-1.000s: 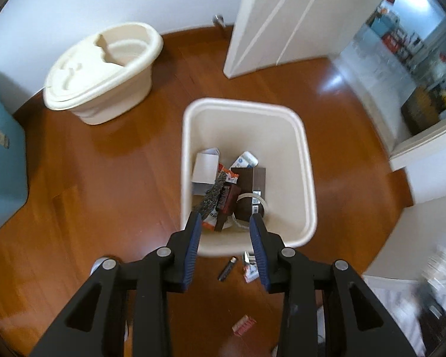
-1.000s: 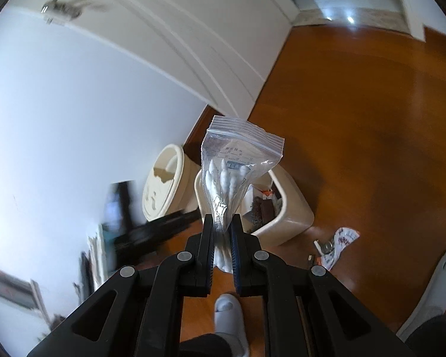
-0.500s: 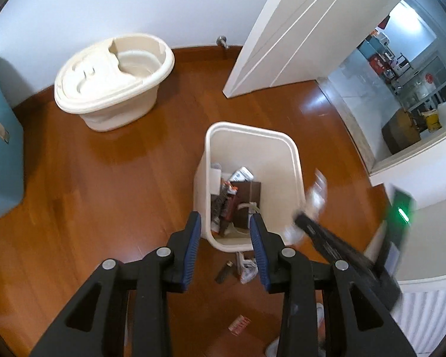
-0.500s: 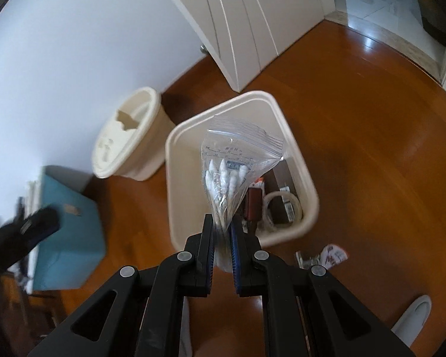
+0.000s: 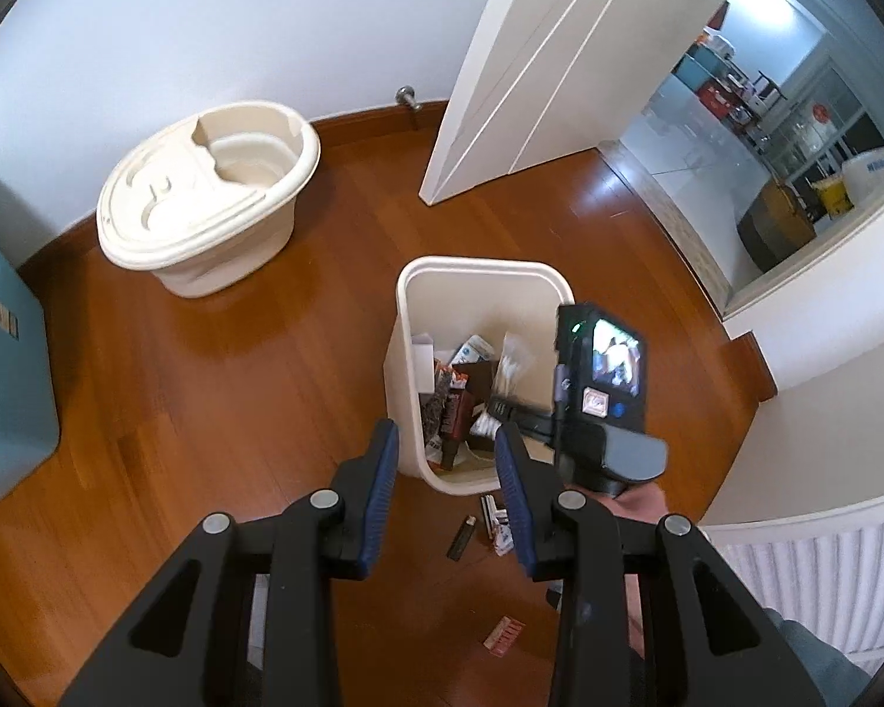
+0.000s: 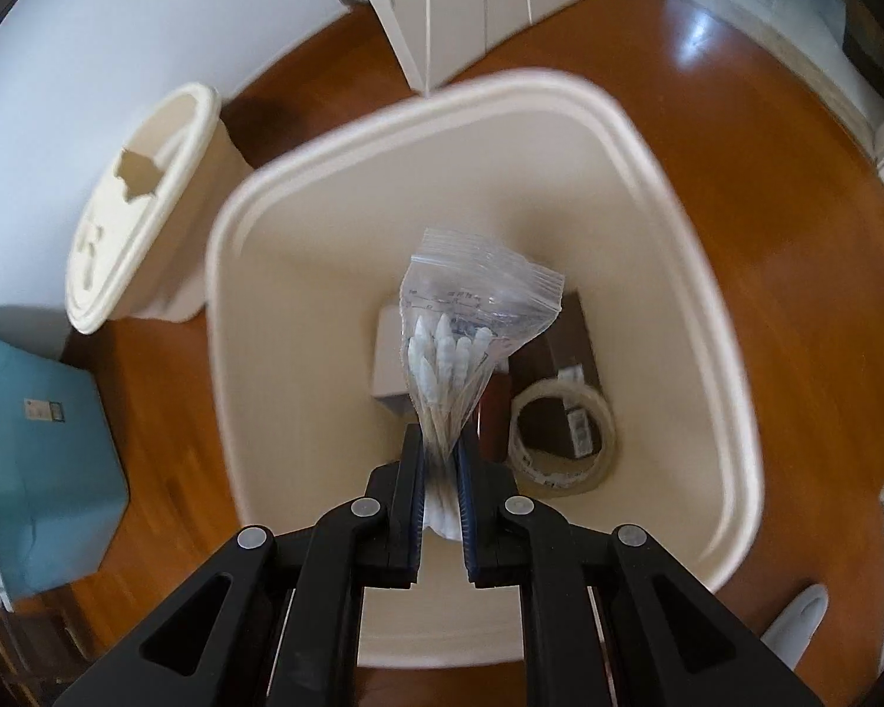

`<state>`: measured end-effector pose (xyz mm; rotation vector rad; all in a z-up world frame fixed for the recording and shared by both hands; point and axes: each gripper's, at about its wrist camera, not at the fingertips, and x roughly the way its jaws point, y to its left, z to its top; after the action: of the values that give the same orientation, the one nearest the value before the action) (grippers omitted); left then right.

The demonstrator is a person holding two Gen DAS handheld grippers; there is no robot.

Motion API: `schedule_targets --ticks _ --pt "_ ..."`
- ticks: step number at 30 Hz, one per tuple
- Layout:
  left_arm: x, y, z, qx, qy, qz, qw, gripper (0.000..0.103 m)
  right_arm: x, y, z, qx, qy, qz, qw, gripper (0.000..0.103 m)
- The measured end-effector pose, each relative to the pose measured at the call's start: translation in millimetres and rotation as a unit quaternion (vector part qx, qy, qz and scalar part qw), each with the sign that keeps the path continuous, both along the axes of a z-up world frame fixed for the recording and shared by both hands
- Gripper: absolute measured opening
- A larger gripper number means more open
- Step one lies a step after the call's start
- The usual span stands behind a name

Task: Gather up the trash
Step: 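Lower the cotton swab bag into the wastebasket and open the right gripper, then grasp the white-orange snack wrapper with the right gripper while the left gripper reaches the small red box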

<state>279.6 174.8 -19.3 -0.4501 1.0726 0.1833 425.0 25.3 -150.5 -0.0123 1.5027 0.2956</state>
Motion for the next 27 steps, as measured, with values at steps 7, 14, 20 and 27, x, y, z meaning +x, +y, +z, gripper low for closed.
schedule_targets --ticks 7,14,20,27 --pt "5 -3 -7 0.0 0.014 -0.001 0.9999 0.033 -1 -18 -9 -0.001 0.014 -0.02 1.0 0.062" --pt "7 -11 -13 -0.005 0.027 -0.003 0.9996 0.033 -28 -105 54 0.113 -0.099 -0.143 0.978 0.073" --pt "16 -29 -21 -0.006 0.04 -0.018 0.999 0.033 -80 -221 -47 0.043 0.013 -0.298 0.954 0.077" --pt "19 -43 -27 0.008 0.053 -0.042 0.9977 0.033 -108 -232 -162 0.037 0.095 -0.347 0.932 0.078"
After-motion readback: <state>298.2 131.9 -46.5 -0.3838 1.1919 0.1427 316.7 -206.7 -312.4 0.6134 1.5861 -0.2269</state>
